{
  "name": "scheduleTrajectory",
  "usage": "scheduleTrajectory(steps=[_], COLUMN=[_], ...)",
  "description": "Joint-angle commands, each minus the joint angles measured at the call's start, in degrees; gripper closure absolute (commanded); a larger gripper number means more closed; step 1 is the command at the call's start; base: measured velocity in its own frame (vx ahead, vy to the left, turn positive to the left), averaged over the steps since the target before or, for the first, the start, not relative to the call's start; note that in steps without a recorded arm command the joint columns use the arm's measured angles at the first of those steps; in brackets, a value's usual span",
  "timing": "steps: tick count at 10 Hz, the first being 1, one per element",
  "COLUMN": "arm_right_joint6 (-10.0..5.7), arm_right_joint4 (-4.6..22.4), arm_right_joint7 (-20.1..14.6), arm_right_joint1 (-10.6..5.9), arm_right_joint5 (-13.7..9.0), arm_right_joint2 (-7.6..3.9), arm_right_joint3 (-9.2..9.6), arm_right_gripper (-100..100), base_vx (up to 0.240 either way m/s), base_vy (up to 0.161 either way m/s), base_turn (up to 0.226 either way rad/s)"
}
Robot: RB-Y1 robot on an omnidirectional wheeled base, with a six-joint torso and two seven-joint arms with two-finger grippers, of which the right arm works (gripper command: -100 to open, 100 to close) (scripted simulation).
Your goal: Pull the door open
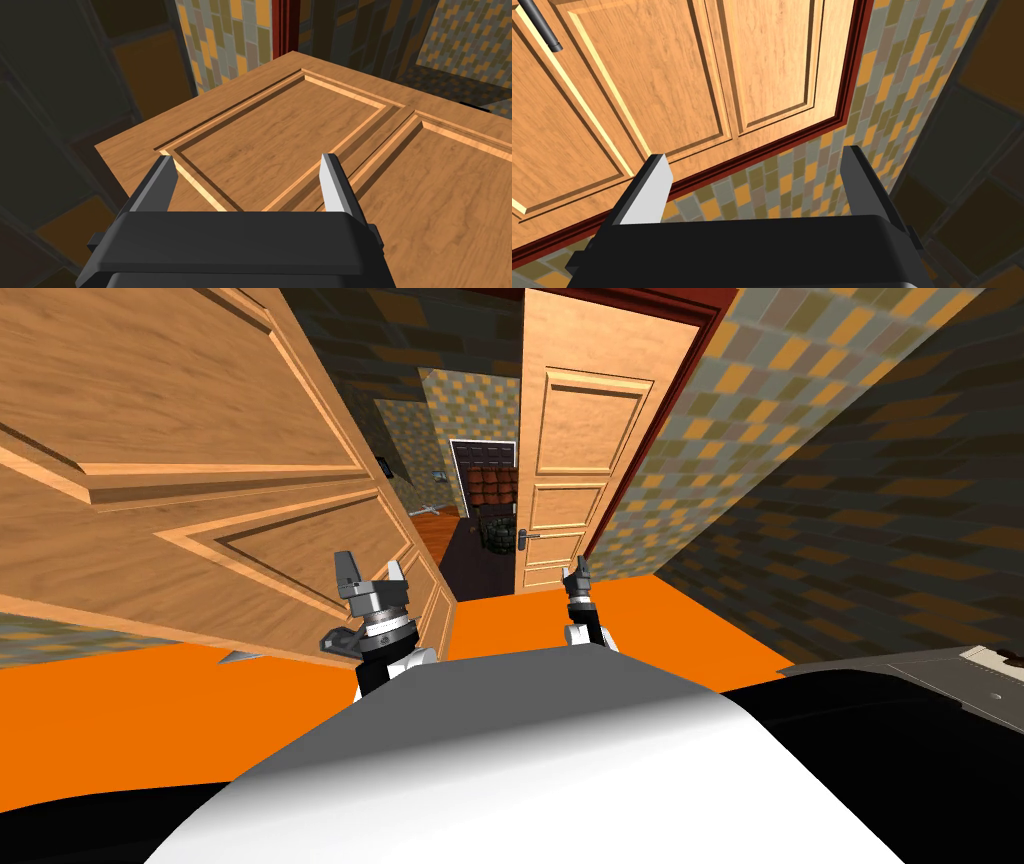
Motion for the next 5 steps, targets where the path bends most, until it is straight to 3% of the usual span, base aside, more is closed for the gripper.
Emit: scheduleTrajectory(steps=[1, 2, 4, 5], arm_right_joint6=[-0.2, -0.2, -0.47, -0.47], arm_right_joint4=[2.9, 3.2, 6.8, 7.2], arm_right_joint7=[-0.5, -0.5, -1.3, -1.3], arm_right_joint1=[-1.83, -1.83, -4.34, -4.34], arm_right_joint5=[0.7, 0.7, 1.5, 1.5], arm_right_joint2=[-0.45, -0.45, -1.14, -1.14], arm_right_joint3=[-0.1, -0.1, -0.39, -0.39], arm_right_gripper=[-100, -100, -100, -100], base_vx=[0.096, 0.06, 0.064, 0.061], base_vy=[-0.004, -0.006, 0.004, -0.002], base_turn=[-0.006, 0.0, -0.005, -0.002])
